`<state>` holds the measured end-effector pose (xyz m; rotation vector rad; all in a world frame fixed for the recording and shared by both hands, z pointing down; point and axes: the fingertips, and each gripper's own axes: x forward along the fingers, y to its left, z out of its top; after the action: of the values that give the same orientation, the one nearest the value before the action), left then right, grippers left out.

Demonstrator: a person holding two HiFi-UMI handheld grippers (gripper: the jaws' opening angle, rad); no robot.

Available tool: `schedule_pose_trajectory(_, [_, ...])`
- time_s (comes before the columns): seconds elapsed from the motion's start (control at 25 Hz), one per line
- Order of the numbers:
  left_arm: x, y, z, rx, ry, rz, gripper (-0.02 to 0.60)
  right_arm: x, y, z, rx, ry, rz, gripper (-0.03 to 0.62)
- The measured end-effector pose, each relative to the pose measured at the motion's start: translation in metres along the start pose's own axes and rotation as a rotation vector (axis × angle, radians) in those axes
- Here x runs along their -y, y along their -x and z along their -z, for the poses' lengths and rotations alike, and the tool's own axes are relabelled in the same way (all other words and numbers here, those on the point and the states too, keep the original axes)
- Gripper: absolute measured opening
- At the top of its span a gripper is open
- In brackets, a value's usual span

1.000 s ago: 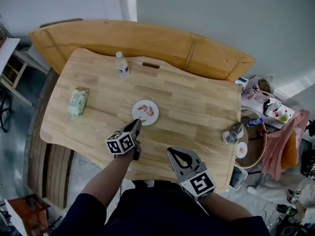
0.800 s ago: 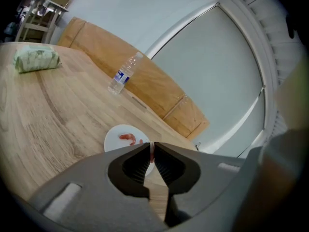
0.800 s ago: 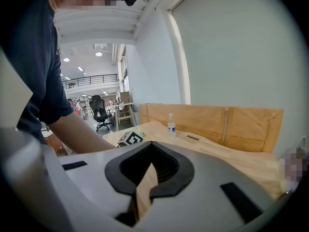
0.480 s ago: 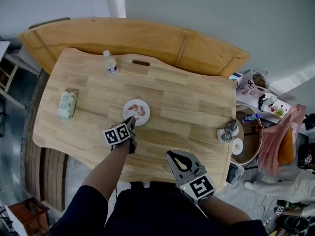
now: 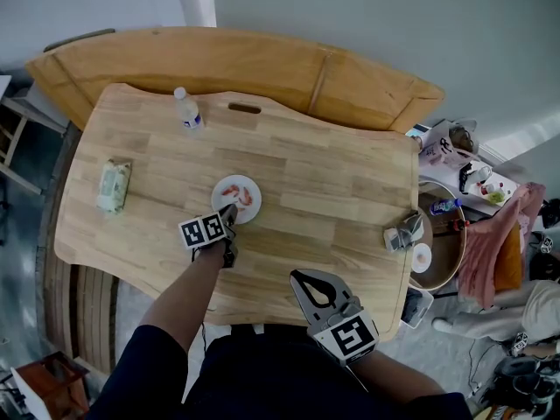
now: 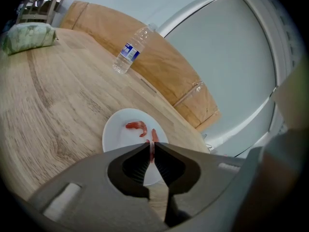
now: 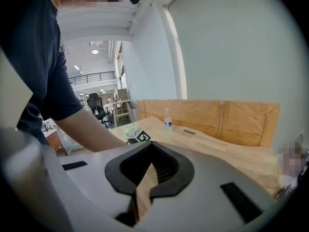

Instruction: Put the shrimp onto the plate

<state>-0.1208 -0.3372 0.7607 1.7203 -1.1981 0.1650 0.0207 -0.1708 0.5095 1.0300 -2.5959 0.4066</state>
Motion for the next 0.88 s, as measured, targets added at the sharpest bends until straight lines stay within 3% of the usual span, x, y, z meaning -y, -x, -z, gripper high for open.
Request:
schedule_pose_trajectory(0.16, [-0.004, -0.006, 0.0, -0.032, -0.019, -0.032, 0.032, 0.001, -0.003, 0.001, 0.002, 0.02, -0.009, 0.009])
schedule_pose_trajectory(0.48, [-0.009, -0.005, 0.0, -0.044, -0.15, -0.126, 0.046, 0.003, -0.004, 0.003, 0.012, 0.017, -0.012, 0.009])
schedule_pose_trajectory(0.88, [-0.027, 0.003, -0.007, -0.001, 0.059, -0.132, 0.063, 0.006, -0.004, -0.003, 0.016, 0.034, -0.019, 0.009])
